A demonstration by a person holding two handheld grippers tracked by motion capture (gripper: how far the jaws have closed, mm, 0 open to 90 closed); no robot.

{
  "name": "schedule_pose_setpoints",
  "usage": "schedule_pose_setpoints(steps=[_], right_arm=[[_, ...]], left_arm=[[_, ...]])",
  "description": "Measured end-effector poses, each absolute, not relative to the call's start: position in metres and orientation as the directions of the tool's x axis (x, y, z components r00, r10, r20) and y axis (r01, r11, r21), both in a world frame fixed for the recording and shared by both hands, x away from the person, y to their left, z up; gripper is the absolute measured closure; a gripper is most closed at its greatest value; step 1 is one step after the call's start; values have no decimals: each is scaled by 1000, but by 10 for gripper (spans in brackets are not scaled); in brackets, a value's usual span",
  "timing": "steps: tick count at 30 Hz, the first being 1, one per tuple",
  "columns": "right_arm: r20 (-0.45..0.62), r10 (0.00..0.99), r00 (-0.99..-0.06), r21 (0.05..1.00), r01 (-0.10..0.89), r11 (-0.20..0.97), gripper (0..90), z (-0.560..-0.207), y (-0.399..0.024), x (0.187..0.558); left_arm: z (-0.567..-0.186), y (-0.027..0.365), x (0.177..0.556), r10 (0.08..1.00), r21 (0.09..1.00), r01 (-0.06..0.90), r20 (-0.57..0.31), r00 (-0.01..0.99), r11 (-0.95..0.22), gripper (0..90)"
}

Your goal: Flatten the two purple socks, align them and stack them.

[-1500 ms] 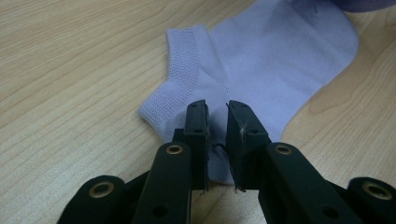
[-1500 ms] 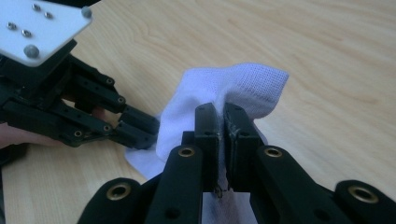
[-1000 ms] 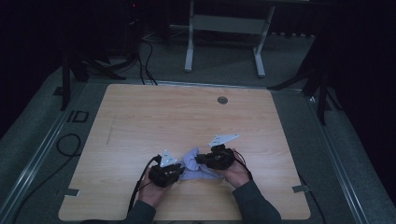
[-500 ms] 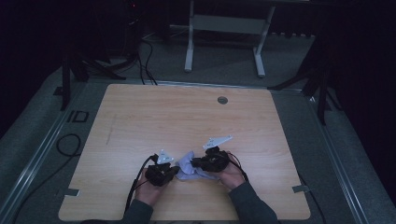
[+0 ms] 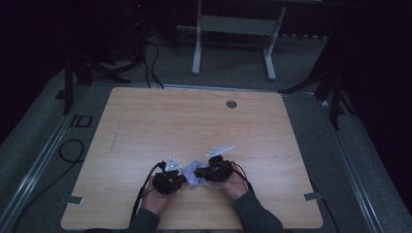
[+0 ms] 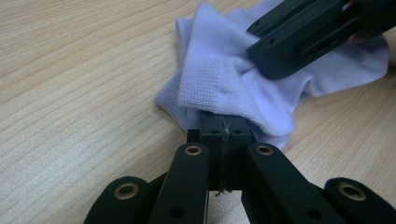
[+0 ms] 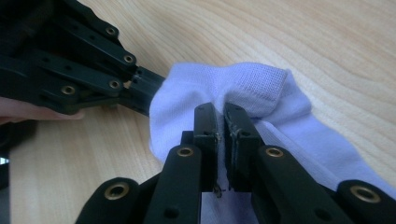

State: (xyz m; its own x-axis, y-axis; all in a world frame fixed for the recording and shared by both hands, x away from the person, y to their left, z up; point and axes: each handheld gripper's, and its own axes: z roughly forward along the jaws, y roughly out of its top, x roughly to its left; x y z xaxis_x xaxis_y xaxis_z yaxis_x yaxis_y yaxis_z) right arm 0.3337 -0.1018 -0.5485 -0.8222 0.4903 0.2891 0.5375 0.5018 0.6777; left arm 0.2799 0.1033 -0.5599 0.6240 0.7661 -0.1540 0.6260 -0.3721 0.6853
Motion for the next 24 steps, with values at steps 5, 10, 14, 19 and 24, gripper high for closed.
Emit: schedule_pose_setpoints(steps=[5, 10, 14, 19, 24], right_arm=[[256, 509, -822, 671, 530, 519, 830, -555, -97, 332], [254, 518, -817, 669, 535, 516, 818, -559, -96, 331], [264, 519, -813, 668, 542, 510, 813, -559, -97, 331], [276, 517, -810, 668, 549, 502, 809, -560, -98, 332], [281, 514, -811, 669, 549, 501, 803, -560, -98, 332]], left_arm=[[-560, 103, 280, 765, 685, 627, -158, 625, -371, 894], [-559, 104, 280, 759, 684, 629, -169, 629, -370, 885], [-552, 108, 277, 732, 703, 617, -204, 650, -353, 846], [-549, 111, 276, 692, 712, 618, -260, 674, -334, 754], [-549, 107, 275, 664, 717, 603, -264, 700, -351, 680]])
